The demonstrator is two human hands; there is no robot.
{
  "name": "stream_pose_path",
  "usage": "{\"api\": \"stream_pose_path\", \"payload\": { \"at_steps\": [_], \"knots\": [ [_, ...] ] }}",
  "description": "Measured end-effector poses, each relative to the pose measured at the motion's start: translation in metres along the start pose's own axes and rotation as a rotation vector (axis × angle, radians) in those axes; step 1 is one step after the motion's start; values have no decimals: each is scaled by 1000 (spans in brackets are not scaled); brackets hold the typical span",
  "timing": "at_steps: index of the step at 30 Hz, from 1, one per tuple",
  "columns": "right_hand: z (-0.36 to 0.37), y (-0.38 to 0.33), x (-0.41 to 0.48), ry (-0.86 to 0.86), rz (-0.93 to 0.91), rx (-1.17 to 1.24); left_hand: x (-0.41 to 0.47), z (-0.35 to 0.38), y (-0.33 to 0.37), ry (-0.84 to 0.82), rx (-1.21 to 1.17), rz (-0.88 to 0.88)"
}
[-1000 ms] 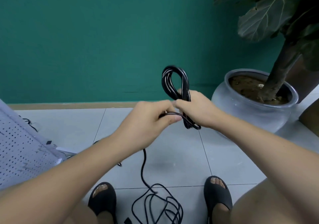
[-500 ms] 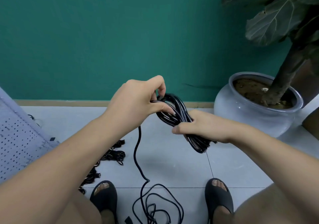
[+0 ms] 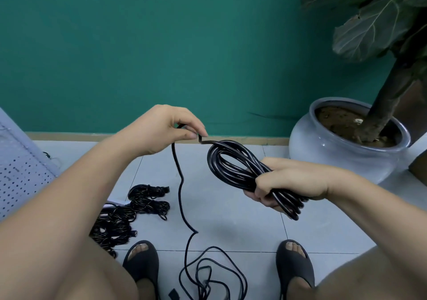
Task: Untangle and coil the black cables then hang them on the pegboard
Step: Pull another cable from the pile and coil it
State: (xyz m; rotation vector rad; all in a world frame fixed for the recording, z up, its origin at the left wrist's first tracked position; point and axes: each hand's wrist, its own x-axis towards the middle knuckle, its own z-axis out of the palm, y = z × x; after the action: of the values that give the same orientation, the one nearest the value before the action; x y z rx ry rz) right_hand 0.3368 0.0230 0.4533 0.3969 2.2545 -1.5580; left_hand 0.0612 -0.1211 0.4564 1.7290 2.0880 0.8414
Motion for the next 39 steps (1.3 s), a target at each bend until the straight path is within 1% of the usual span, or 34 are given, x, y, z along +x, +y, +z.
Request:
{"api": "stream_pose_path", "payload": {
  "at_steps": [2,3,4,5,7,9,10,13,15,18,21,24,26,29,33,35,39],
  "knots": [
    [1,0,0,-26,-18,47,0,3,-1,14,-188,-73],
    [1,-2,-1,-38,-30,69,1,5,0,28,-243,-110],
    [2,-3,-1,-47,-45,98,2,8,-1,44,-243,-135],
    [3,-4,-1,-51,-62,133,4,10,-3,51,-183,-145],
    [3,-5,-1,-45,-99,197,7,14,-7,47,11,-129],
    [3,-4,2,-34,-121,240,7,16,-1,93,161,-78],
    [3,-3,2,-26,-128,252,7,17,6,147,192,-36],
    [1,-3,3,8,-144,294,6,24,25,308,297,164],
    [0,-3,3,36,-162,337,5,32,31,423,319,245],
    [-3,-3,4,74,-213,366,5,40,33,547,218,216],
    [-5,-2,3,88,-228,384,5,42,35,615,88,162],
    [-4,-2,2,93,-239,370,4,46,38,593,44,167],
    [-4,-3,2,112,-255,356,4,47,41,579,14,131],
    [-3,-5,1,158,-274,313,4,44,47,615,-27,81],
    [-3,-5,3,333,-248,131,4,47,59,586,-299,0],
    [-2,-4,6,433,-242,39,5,50,62,560,-383,-49],
    [5,-6,10,473,-260,16,9,55,67,483,-591,-133]
  ]
}}
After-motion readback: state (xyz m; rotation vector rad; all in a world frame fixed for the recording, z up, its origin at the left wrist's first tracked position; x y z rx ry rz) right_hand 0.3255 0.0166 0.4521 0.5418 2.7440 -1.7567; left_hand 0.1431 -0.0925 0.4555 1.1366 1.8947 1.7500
